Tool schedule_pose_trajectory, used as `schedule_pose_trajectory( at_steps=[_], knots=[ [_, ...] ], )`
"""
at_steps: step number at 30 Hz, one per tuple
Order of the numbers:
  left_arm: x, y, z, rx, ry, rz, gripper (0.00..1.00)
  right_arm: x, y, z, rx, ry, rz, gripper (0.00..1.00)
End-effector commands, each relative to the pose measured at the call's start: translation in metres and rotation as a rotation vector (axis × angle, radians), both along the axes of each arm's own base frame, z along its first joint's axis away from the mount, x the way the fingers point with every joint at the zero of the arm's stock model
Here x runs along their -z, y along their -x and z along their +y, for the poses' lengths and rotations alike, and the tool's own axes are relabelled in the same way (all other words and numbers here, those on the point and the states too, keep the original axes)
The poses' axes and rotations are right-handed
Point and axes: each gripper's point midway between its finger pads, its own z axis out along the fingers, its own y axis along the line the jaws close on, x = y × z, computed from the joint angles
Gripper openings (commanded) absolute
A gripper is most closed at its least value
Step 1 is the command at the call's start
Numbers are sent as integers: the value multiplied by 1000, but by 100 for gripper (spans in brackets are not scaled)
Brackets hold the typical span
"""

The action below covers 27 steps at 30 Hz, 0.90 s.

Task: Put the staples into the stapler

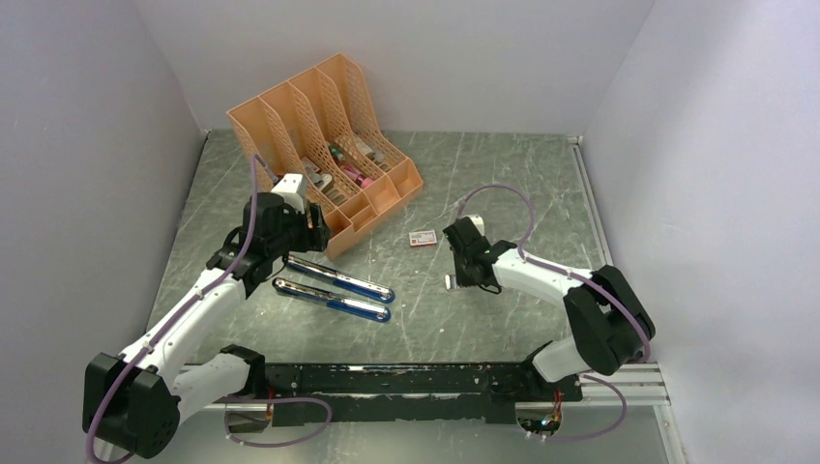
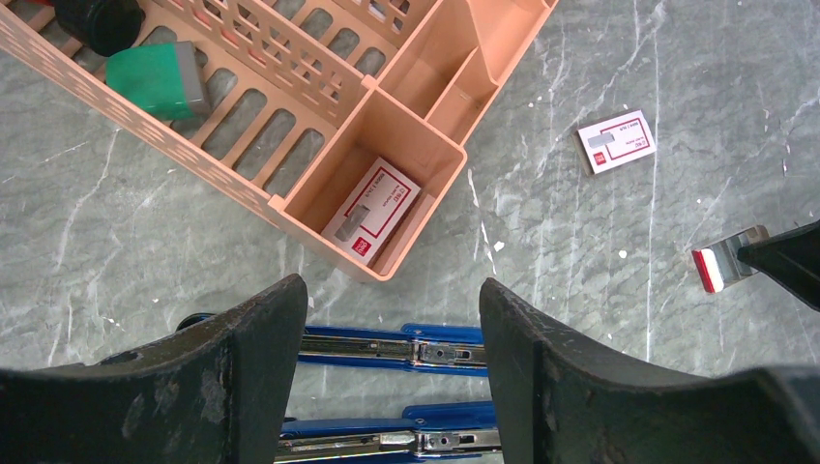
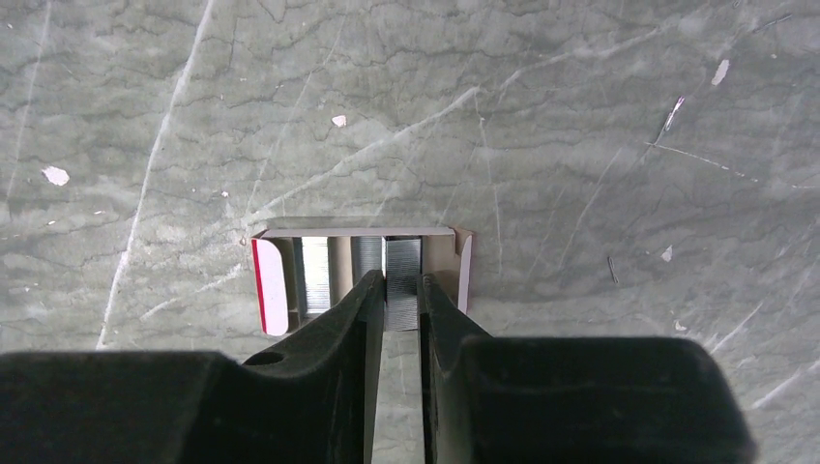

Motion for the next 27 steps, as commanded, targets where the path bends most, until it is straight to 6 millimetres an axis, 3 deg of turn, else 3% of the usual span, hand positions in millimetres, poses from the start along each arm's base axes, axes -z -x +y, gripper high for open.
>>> schedule_pose_trajectory(
  at_steps=[1, 17, 27],
  knots=[
    [-18, -8, -4, 21, 25, -55, 70, -17, -10, -2, 27, -11, -57, 21],
    [-17, -8, -5, 24, 25, -52, 70, -20, -10, 3, 6, -29, -56, 21],
    [-18, -9, -5, 23, 26, -54, 70, -16, -9, -4, 27, 6, -49, 30]
  ],
)
